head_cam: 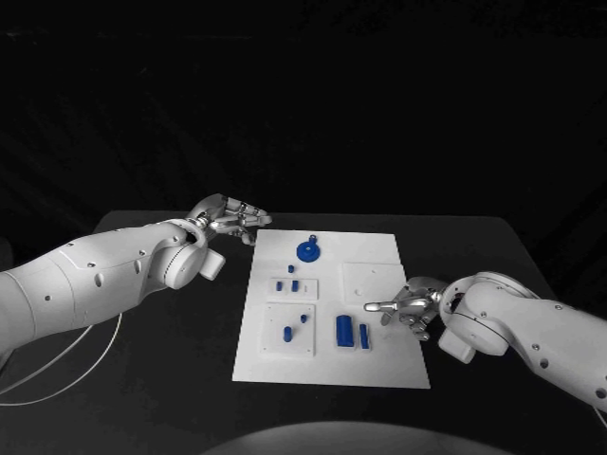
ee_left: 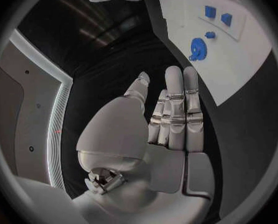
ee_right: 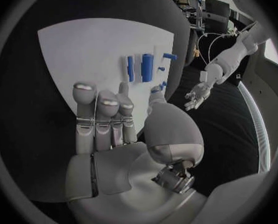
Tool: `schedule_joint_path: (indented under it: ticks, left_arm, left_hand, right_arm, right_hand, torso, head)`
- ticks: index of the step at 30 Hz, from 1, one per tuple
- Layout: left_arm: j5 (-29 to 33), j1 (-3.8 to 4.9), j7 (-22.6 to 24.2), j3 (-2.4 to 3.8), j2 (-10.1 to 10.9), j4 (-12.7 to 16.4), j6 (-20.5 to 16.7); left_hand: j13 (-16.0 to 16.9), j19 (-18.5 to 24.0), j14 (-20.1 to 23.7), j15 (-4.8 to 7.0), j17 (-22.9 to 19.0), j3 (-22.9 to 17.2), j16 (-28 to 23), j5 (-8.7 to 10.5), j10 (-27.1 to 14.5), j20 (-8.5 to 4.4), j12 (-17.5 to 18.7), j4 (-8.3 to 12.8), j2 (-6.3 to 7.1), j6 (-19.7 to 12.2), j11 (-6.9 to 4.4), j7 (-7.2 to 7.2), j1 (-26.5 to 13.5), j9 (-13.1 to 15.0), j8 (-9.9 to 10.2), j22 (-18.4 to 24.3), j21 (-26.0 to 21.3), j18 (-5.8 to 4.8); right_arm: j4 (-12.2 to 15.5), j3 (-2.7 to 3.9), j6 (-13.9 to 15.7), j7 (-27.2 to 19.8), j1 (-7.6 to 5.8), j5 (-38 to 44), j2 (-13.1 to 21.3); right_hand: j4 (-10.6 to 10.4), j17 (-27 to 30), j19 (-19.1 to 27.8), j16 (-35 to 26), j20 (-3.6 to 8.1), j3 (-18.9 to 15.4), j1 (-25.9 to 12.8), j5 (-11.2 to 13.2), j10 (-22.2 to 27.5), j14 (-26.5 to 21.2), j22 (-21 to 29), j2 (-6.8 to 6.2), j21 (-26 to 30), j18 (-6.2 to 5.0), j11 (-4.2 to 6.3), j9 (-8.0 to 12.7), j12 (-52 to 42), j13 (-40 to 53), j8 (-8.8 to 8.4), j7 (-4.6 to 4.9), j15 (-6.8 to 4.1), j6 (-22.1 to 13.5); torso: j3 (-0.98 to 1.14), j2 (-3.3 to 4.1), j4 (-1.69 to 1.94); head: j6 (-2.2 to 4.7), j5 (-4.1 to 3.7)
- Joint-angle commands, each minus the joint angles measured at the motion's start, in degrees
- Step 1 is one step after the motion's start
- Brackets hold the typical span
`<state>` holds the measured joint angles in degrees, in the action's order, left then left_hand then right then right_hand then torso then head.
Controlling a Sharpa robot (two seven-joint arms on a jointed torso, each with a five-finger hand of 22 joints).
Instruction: Assemble the parts on the task board
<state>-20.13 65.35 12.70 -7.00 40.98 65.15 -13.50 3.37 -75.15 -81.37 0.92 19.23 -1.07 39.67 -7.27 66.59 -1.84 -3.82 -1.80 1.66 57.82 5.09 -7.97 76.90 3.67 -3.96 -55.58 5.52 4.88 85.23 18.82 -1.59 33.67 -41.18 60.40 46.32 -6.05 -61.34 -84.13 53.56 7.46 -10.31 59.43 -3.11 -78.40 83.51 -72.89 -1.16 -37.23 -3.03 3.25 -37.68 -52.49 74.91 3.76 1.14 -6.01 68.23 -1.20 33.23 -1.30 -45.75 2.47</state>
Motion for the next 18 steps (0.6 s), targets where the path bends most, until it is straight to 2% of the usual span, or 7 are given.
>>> schedule_joint_path:
  ticks: [1, 5, 9, 13, 15, 17, 18]
  left_arm:
    - [1.3, 0.03, 2.2, 0.06, -0.3, -0.6, -1.6]
    - [2.6, 0.05, 3.3, 0.09, -0.6, -1.4, -3.0]
    - [4.7, 0.15, 4.1, 0.12, -1.2, -2.8, -4.0]
    - [7.1, 0.58, 4.5, 0.16, -2.4, -5.2, -4.4]
    - [8.0, 0.94, 4.6, 0.17, -3.0, -6.4, -4.5]
    - [8.9, 1.31, 4.6, 0.18, -3.5, -7.7, -4.3]
    - [9.5, 1.49, 4.6, 0.18, -3.8, -8.3, -4.1]
  left_hand:
    - [0.1, 0.0, 0.0, 0.03, 0.0, -0.1, 0.2, 0.11, 0.1, -0.09, 0.1, -0.2, 0.11, -0.1, -0.21, 0.17, -0.4, 0.1, 0.2, 0.0, 0.1, -0.72]
    - [0.1, 0.1, 0.0, 0.09, -0.1, -0.1, 0.1, -0.01, 0.5, -0.12, 0.1, -0.2, 0.06, 0.4, -0.34, 0.33, -0.4, 0.1, 0.1, 0.1, 0.0, -0.76]
    - [0.1, 0.6, 0.8, 0.0, -0.5, -0.2, -0.8, -0.12, 0.8, -0.05, 0.2, -0.2, 0.01, 1.0, -0.4, 0.46, -0.3, 0.0, 0.2, 0.5, -0.5, -0.96]
    - [0.1, 1.9, 2.0, -0.38, -2.0, -0.3, -3.9, -0.12, 1.1, 0.36, 0.2, -0.3, -0.05, 1.2, -0.34, 0.49, -0.1, 0.0, 0.2, 2.1, -1.7, -1.26]
    - [0.1, 3.8, 3.6, -0.79, -3.2, -0.4, -6.6, -0.16, 1.3, 0.82, 0.2, -0.3, -0.18, 1.3, -0.27, 0.46, 0.0, 0.0, 0.2, 3.6, -1.9, -1.51]
    - [0.1, 6.4, 1.8, -1.54, -7.4, -0.4, -15.9, -0.1, 1.5, 1.6, 0.2, -0.4, -0.09, 1.8, -0.09, 0.61, 0.2, 0.1, 0.2, 10.0, -1.1, -1.47]
    - [0.1, 7.2, 3.8, -1.92, -8.1, -0.5, -18.0, -0.22, 1.5, 2.02, 0.2, -0.4, -0.35, 1.7, -0.01, 0.46, 0.3, 0.0, 0.2, 10.9, -1.9, -1.8]
  right_arm:
    - [-2.5, 0.61, 1.3, -6.8, -1.06, -6.0, -0.3]
    - [-6.9, 0.97, 4.4, -14.9, -2.63, -9.9, -1.2]
    - [-13.4, 1.12, 7.9, -23.4, -4.4, -13.9, -3.2]
    - [-20.4, 1.18, 9.9, -30.2, -5.83, -16.9, -5.6]
    - [-23.5, 1.21, 11.0, -33.3, -6.29, -19.0, -6.9]
    - [-26.2, 1.39, 12.5, -36.2, -6.64, -21.3, -8.3]
    - [-27.7, 1.65, 13.2, -37.7, -6.82, -22.7, -9.1]
  right_hand:
    - [0.3, 0.6, -2.6, -0.9, -0.13, -0.1, 0.3, 0.2, 0.4, -0.1, 0.4, 0.45, 1.0, -0.83, -0.52, 0.4, 0.4, 1.0, -0.11, 0.29, 0.01, -0.9]
    - [1.3, 2.1, -2.4, -2.8, -0.4, 0.3, 1.5, -0.1, 1.2, -0.6, 1.2, 1.5, 3.3, -1.16, -0.84, 1.9, 2.3, 0.0, -0.18, 0.75, 0.26, -2.1]
    - [4.3, 6.9, -1.5, -9.2, -0.93, 0.0, 4.5, -4.6, 3.7, -1.5, 5.8, 3.99, 12.8, -1.7, -1.24, 4.0, 10.9, -5.6, -0.1, 1.17, 0.74, -2.8]
    - [6.7, 7.5, -2.0, -10.2, -0.91, 1.2, 6.2, -4.3, 3.9, -1.1, 8.0, 5.59, 16.0, -2.08, -1.22, 4.6, 11.5, -7.3, -0.11, 1.19, 0.62, -2.6]
    - [7.6, 8.0, -1.0, -11.3, -1.11, 1.7, 7.0, -4.4, 6.0, -2.2, 9.6, 5.74, 19.4, -2.29, -1.53, 4.8, 15.5, -9.4, -0.08, 1.39, 0.84, -3.1]
    - [8.7, 10.1, 0.3, -14.2, -1.85, 2.5, 8.1, -4.4, 7.7, -3.7, 12.3, 6.03, 22.5, -2.25, -2.1, 5.2, 19.4, -13.2, -0.07, 1.7, 1.46, -4.1]
    - [9.4, 12.2, 2.3, -17.3, -2.65, 3.2, 8.9, -4.0, 8.7, -5.8, 14.9, 6.34, 25.6, -1.98, -2.58, 6.2, 22.3, -16.8, 0.07, 2.51, 2.39, -5.1]
  torso:
    - [-0.08, -0.11, -0.02]
    - [-0.12, -0.37, 0.04]
    - [-0.04, -1.07, 0.13]
    - [0.0, -1.91, 0.15]
    - [-0.06, -2.28, 0.02]
    - [-0.09, -2.75, -0.16]
    - [-0.04, -2.92, -0.23]
  head:
    - [1.53, -0.37]
    - [3.02, -0.87]
    - [5.45, -1.24]
    - [8.12, -1.41]
    - [9.18, -1.49]
    - [10.18, -1.54]
    - [10.52, -1.5]
